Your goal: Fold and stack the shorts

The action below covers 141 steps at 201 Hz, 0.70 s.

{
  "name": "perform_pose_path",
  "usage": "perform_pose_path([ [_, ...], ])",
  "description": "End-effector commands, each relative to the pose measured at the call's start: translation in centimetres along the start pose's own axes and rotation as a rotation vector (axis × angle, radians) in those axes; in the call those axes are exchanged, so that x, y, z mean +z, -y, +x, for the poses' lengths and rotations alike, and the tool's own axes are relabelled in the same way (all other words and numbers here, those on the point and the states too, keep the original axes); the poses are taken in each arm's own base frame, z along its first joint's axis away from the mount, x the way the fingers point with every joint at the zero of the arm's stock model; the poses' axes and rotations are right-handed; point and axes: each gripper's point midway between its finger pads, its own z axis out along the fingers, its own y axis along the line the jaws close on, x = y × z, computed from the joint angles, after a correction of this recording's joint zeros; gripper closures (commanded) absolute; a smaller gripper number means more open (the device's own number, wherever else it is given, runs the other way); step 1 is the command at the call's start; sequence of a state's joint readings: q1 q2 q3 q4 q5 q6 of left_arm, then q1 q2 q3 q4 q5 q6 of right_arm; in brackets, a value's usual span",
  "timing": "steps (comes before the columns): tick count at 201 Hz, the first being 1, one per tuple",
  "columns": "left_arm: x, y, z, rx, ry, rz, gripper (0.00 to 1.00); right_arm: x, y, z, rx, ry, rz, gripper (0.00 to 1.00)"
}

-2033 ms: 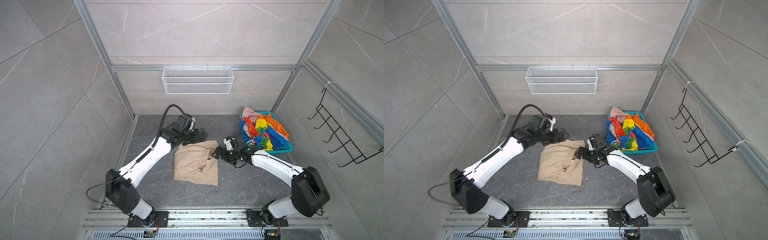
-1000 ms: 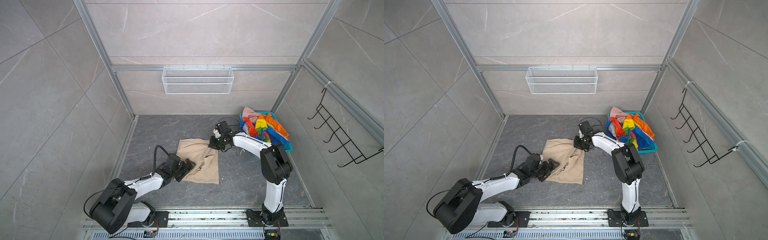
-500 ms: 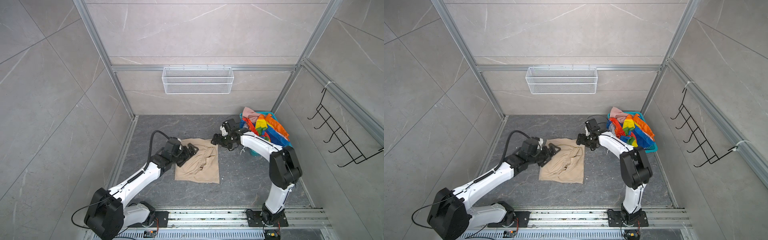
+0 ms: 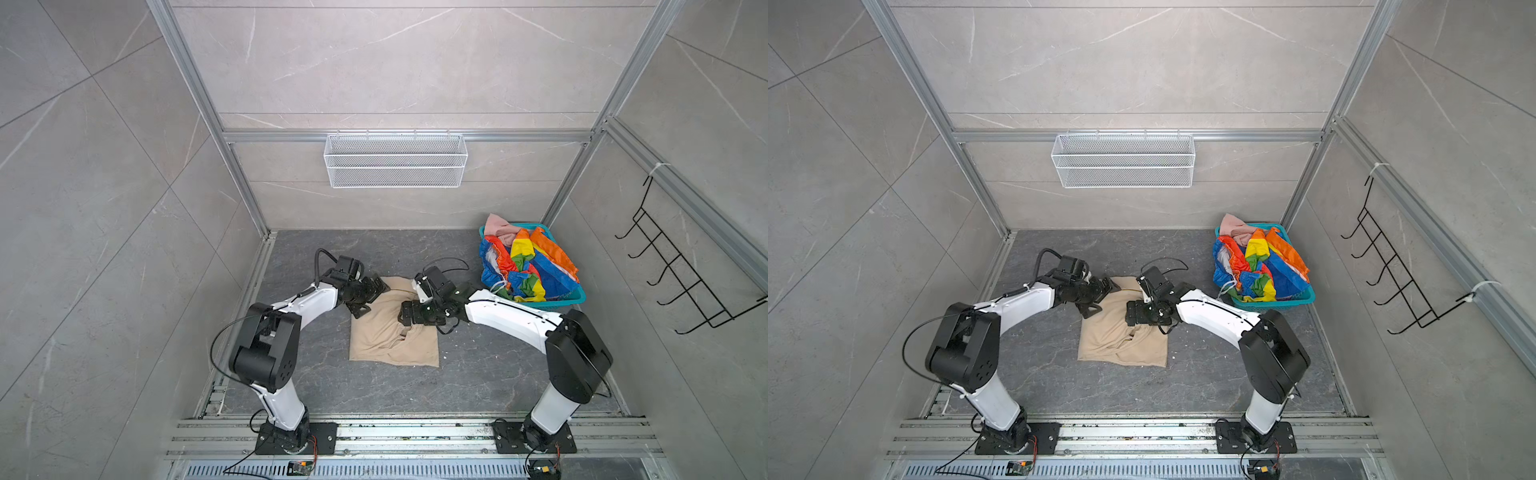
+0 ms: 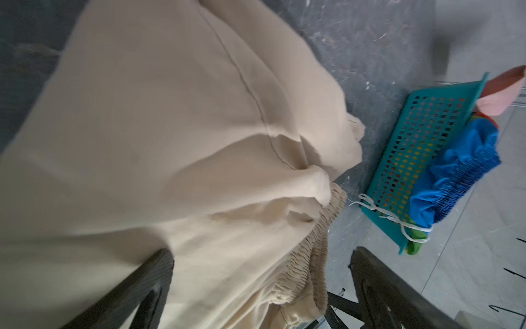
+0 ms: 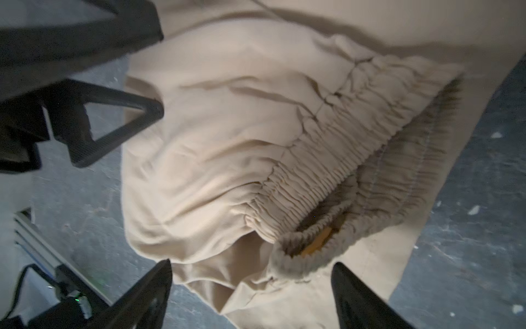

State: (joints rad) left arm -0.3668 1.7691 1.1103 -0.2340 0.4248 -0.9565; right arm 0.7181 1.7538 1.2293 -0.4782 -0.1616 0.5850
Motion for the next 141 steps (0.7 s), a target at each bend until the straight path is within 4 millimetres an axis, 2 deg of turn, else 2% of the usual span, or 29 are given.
perform_pose_path([
  [1,0.0,3.3,-1.8,0.064,0.024,0.089,0.0,1.2,2.3,0.7,0.012,-0.025,0.116,0.21],
  [13,0.9,2.5,-2.2,0.051,0.02,0.071,0.0,1.7,3.5,1.3,0.004,-0.039,0.159,0.27],
  [25,1.8,1.5,-2.5,0.033,0.01,0.055,0.0,2.3,4.5,2.1,-0.004,-0.06,0.197,0.37],
  [50,2.7,-0.3,-3.3,0.005,0.015,0.028,0.0,3.1,6.3,3.9,-0.003,-0.087,0.236,0.69],
  [63,2.7,-1.4,-3.8,-0.015,0.025,0.019,0.0,3.4,7.1,5.0,0.007,-0.099,0.247,0.77],
  [77,2.6,-2.7,-4.5,-0.038,0.037,0.004,0.0,3.6,7.9,6.1,0.016,-0.113,0.258,0.75],
  [96,2.4,-3.6,-5.2,-0.055,0.04,0.005,0.0,3.7,8.5,7.5,0.03,-0.131,0.253,0.62],
  [117,1.4,-1.4,-5.5,0.02,0.038,0.056,0.0,3.1,8.4,8.0,0.034,-0.122,0.226,0.45],
  [141,-1.5,1.2,-5.7,0.129,0.084,0.058,0.0,1.0,7.0,6.9,0.029,-0.073,0.177,0.33],
])
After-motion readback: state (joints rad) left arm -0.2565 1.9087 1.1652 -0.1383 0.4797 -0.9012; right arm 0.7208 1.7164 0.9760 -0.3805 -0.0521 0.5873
